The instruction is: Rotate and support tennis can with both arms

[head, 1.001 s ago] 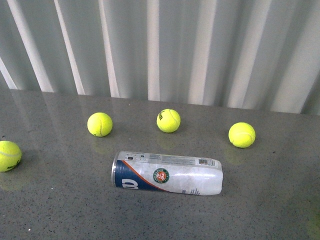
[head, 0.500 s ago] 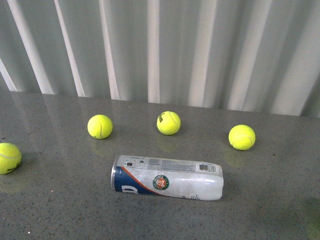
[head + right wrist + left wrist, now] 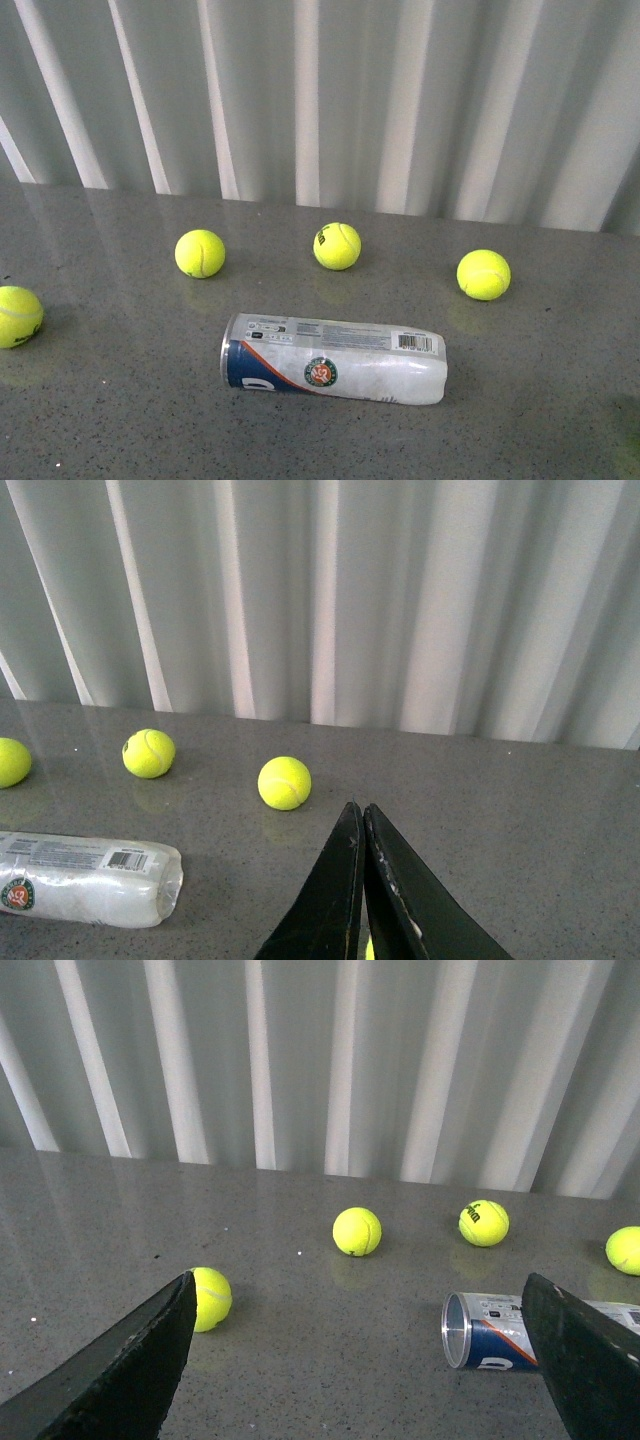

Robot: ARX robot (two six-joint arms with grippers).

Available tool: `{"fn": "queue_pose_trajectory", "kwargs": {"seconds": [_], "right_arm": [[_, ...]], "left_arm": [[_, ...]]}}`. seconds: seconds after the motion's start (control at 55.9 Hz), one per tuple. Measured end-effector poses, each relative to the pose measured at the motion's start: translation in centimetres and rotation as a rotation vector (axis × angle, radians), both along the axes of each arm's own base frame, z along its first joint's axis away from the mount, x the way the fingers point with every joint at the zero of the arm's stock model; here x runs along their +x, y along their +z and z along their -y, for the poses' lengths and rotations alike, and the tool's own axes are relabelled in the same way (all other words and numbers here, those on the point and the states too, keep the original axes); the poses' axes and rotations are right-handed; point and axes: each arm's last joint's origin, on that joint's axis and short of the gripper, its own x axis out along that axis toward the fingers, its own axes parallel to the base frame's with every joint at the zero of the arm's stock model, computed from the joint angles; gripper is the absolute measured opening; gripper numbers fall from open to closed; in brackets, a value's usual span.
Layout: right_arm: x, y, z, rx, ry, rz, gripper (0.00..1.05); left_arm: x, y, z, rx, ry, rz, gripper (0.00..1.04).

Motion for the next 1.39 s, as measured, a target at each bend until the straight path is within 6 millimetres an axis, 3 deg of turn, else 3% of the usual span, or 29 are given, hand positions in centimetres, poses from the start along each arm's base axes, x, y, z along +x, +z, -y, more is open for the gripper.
{"fn": "queue_pose_trajectory", "kwargs": {"seconds": [0.286, 0.572, 0.786, 0.929, 1.019, 1.108, 1.198, 1.287, 1.394], "right_arm": [[-1.3, -0.3, 0.0, 0.000, 0.000, -0.005, 0.03], [-1.3, -0.3, 0.0, 0.000, 0.001, -0.006, 0.04], [-1.3, -0.3, 0.0, 0.000, 0.001, -0.006, 0.40], [-1.3, -0.3, 0.0, 0.000, 0.005, -0.006, 0.63], [-1.3, -0.3, 0.0, 0.000, 0.002, -0.005, 0.81], [-1.3, -0.3, 0.0, 0.000, 0.002, -0.005, 0.98], [-1.3, -0.3, 0.0, 0.001, 0.003, -0.005, 0.97], [-1.3, -0.3, 0.0, 0.001, 0.002, -0.005, 0.98], [-1.3, -0.3, 0.0, 0.001, 0.002, -0.005, 0.98]], "left_arm": [[0.0, 0.0, 0.0, 0.000, 0.000, 0.000, 0.98], [0.0, 0.0, 0.0, 0.000, 0.000, 0.001, 0.98], [0.0, 0.0, 0.0, 0.000, -0.001, 0.000, 0.98], [0.9, 0.4, 0.4, 0.068, -0.269, -0.386, 0.98], [3.9, 2.8, 0.8, 0.112, -0.312, -0.384, 0.98], [9.5, 5.5, 1.8, 0.213, -0.278, -0.271, 0.98], [14.3, 6.0, 2.8, 0.233, -0.290, -0.234, 0.98], [19.2, 4.3, 4.1, 0.243, -0.313, -0.295, 0.98], [23.4, -0.1, 5.8, 0.246, -0.389, -0.455, 0.98]]}}
